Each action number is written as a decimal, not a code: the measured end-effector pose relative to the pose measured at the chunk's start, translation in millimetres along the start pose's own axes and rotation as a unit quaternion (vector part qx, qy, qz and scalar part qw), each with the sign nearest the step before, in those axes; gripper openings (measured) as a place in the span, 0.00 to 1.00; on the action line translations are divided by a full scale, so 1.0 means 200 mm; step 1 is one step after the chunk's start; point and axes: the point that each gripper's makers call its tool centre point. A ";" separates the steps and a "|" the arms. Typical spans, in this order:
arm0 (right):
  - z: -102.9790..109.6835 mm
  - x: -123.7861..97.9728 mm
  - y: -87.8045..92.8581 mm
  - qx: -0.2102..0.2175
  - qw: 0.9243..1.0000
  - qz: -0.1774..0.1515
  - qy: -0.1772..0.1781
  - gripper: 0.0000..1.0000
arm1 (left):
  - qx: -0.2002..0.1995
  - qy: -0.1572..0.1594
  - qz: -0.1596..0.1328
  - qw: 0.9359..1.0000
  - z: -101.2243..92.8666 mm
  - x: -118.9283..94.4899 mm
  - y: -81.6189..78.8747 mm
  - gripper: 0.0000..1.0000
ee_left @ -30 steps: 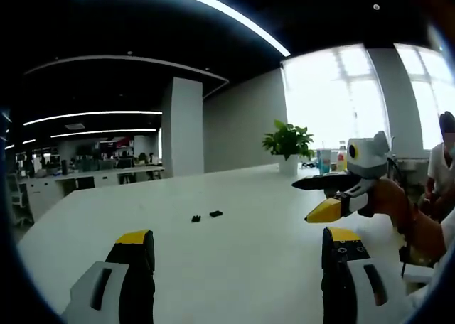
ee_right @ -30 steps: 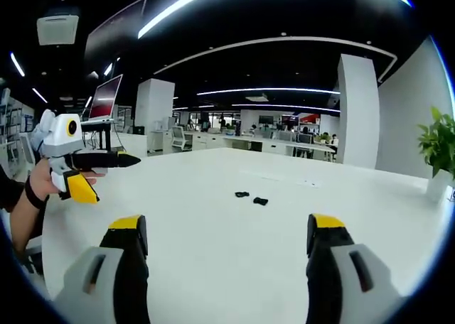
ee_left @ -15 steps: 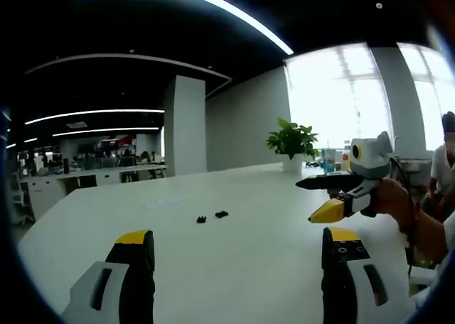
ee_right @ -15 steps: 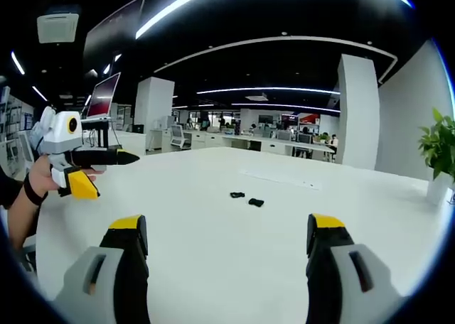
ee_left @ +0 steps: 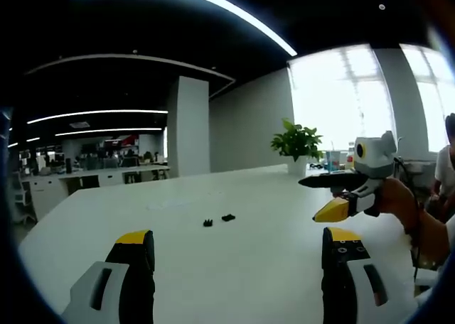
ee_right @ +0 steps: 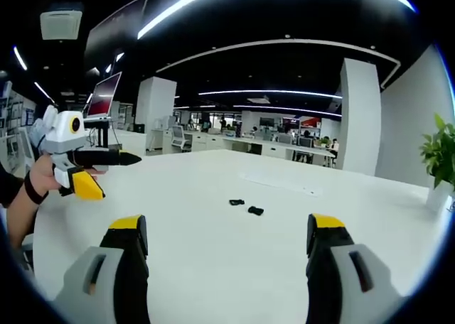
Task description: Snap the two parts of the plastic buckle together until the buckle closes and remains connected.
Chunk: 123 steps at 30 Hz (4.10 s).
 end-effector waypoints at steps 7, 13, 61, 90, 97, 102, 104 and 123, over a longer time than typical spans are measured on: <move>-0.01 0.01 -0.03 -0.004 1.000 -0.002 0.000 0.93 | -0.002 0.002 -0.002 1.000 0.00 0.01 -0.01 1.00; -0.02 0.01 -0.03 0.004 1.000 -0.003 -0.001 0.93 | 0.001 0.000 -0.002 1.000 0.00 0.01 -0.01 1.00; -0.10 0.17 -0.06 0.014 1.000 0.004 0.002 0.92 | -0.019 -0.010 0.009 1.000 0.13 0.12 -0.05 1.00; -0.16 0.22 -0.05 0.010 1.000 0.007 0.015 0.90 | -0.017 -0.016 0.026 0.999 0.18 0.24 -0.01 1.00; -0.17 0.26 -0.04 0.009 1.000 0.013 0.015 0.90 | -0.016 -0.019 0.033 0.999 0.20 0.27 0.00 1.00; -0.17 0.29 -0.04 0.009 1.000 0.014 0.010 0.90 | -0.016 -0.024 0.035 0.999 0.22 0.28 0.01 1.00; -0.18 0.30 -0.04 0.005 1.000 0.019 0.014 0.90 | -0.018 -0.025 0.038 0.999 0.22 0.30 0.02 1.00; -0.22 0.35 -0.09 0.014 1.000 0.007 0.019 0.89 | -0.003 -0.025 0.043 0.999 0.23 0.40 -0.01 1.00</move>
Point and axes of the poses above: the point that each gripper's makers call its tool centre point, and the gripper's own axes: x roughly forward along the fingers, z roughly to its left, y roughly out of its underside, and after that the axes turned 5 degrees about x, right-handed
